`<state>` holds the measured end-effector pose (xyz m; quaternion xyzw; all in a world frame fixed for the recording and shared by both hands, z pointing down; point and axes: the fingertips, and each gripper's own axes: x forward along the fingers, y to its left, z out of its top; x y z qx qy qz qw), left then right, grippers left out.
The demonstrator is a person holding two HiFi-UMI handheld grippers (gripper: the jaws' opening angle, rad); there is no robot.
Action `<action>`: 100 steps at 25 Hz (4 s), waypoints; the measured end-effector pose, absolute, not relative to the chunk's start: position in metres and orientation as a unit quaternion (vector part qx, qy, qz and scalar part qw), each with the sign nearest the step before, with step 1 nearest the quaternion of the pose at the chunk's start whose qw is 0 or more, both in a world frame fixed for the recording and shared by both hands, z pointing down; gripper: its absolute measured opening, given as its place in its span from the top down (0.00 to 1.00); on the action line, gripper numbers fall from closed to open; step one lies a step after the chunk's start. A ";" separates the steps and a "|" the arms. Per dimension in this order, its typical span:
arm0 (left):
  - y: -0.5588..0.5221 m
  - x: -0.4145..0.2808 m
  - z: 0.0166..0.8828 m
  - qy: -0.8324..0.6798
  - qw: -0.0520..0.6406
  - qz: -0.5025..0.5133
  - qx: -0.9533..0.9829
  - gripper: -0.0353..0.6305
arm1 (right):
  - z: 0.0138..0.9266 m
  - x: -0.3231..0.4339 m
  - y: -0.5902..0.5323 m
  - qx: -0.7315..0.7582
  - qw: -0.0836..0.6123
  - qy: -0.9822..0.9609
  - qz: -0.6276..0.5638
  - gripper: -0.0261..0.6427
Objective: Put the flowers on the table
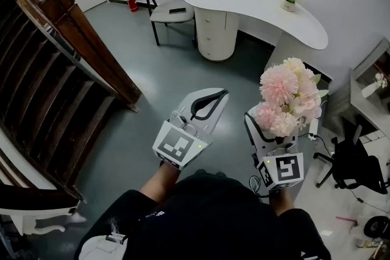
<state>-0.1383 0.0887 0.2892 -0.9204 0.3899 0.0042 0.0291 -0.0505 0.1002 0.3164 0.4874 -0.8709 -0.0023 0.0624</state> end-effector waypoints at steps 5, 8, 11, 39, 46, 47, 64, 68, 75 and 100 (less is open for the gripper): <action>0.087 -0.137 0.288 0.388 0.027 0.009 -0.921 0.95 | 0.315 -0.050 0.099 0.490 0.065 -0.869 -0.006 0.41; 0.086 -0.137 0.290 0.384 0.025 0.009 -0.923 0.95 | 0.314 -0.051 0.099 0.494 0.064 -0.867 -0.006 0.41; 0.086 -0.139 0.291 0.380 0.020 0.013 -0.925 0.95 | 0.313 -0.052 0.101 0.498 0.055 -0.865 -0.001 0.41; 0.088 -0.181 0.297 0.362 0.032 0.021 -0.931 0.95 | 0.317 -0.085 0.105 0.525 0.047 -0.850 0.013 0.41; 0.075 -0.176 0.302 0.361 0.033 0.021 -0.932 0.95 | 0.322 -0.081 0.092 0.523 0.047 -0.851 0.018 0.41; 0.070 -0.176 0.303 0.363 0.032 0.020 -0.931 0.95 | 0.323 -0.079 0.087 0.523 0.047 -0.851 0.017 0.41; -0.021 -0.139 0.311 0.383 0.027 0.008 -0.923 0.95 | 0.329 -0.034 -0.018 0.502 0.032 -0.864 0.019 0.41; -0.039 -0.130 0.312 0.389 0.028 0.008 -0.921 0.95 | 0.331 -0.029 -0.036 0.492 0.029 -0.870 0.023 0.41; -0.068 -0.108 0.314 0.392 0.028 0.004 -0.919 0.95 | 0.334 -0.007 -0.068 0.488 0.030 -0.872 0.026 0.41; -0.150 -0.029 0.318 0.414 0.024 -0.012 -0.910 0.95 | 0.342 0.068 -0.153 0.459 0.031 -0.887 0.033 0.41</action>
